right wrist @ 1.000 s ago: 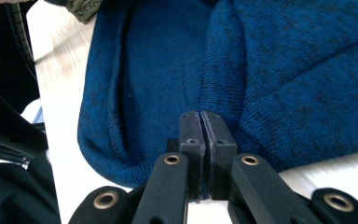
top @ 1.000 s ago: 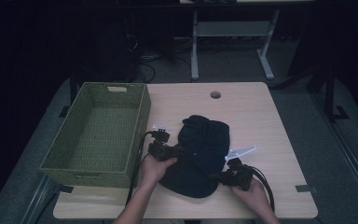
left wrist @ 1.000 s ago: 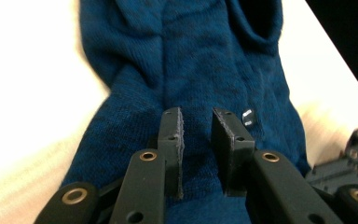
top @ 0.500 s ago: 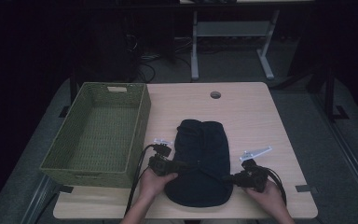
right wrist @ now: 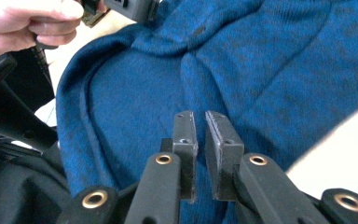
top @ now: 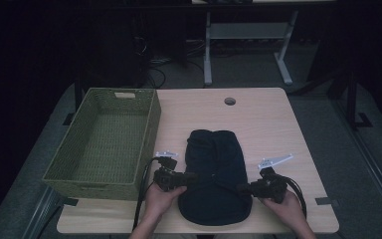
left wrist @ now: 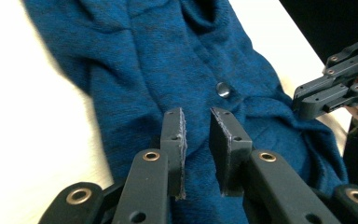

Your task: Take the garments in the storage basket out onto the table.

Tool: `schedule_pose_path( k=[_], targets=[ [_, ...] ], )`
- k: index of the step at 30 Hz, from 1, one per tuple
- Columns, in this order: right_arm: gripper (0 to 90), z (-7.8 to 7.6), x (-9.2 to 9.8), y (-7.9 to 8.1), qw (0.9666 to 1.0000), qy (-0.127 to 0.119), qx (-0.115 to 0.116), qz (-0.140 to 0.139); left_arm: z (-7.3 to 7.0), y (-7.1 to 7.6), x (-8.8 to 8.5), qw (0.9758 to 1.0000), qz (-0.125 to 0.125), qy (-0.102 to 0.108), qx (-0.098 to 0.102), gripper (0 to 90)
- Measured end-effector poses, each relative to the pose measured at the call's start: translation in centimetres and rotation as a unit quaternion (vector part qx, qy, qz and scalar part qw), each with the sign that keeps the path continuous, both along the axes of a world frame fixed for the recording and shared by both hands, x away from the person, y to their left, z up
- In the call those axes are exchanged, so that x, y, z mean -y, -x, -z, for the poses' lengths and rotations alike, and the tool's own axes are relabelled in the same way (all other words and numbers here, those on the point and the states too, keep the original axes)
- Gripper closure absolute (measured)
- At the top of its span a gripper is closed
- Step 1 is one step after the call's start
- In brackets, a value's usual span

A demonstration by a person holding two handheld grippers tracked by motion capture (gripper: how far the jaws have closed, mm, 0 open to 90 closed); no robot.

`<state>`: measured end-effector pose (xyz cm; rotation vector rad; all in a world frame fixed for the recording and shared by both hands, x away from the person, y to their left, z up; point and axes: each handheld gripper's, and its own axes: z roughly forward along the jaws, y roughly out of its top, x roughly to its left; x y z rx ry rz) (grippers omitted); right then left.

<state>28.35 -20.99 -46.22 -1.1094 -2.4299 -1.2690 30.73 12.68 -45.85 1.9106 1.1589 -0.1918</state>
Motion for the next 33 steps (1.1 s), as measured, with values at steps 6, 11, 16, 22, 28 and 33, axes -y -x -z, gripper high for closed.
schedule_pose_path(
  k=[6,11,16,22,28,33],
  targets=[
    [82.7,0.7,-0.8,-0.6,0.9997,0.020,-0.016,0.001,1.1,0.4,-0.5,0.9999,-0.004,-0.002,-0.011,74.6],
    [84.4,1.0,-0.3,-0.4,0.9995,0.023,-0.022,-0.002,1.1,0.8,-0.9,0.9999,-0.009,0.004,-0.010,73.4],
    [84.7,0.9,0.0,-0.1,0.9991,0.029,-0.030,-0.005,1.2,1.2,-1.0,0.9999,-0.005,0.008,-0.009,73.3],
    [84.7,1.0,0.5,0.3,0.9991,0.026,-0.033,-0.009,1.1,1.3,-0.5,0.9996,0.003,0.028,-0.004,73.2],
    [82.0,0.6,0.7,0.1,0.9997,0.008,-0.024,-0.008,1.1,0.7,0.6,0.9995,0.009,0.029,-0.002,73.3],
    [81.3,0.4,1.0,-0.8,0.9998,-0.004,-0.019,0.007,1.4,0.5,1.1,0.9997,0.012,0.021,-0.005,73.4]
  ],
)
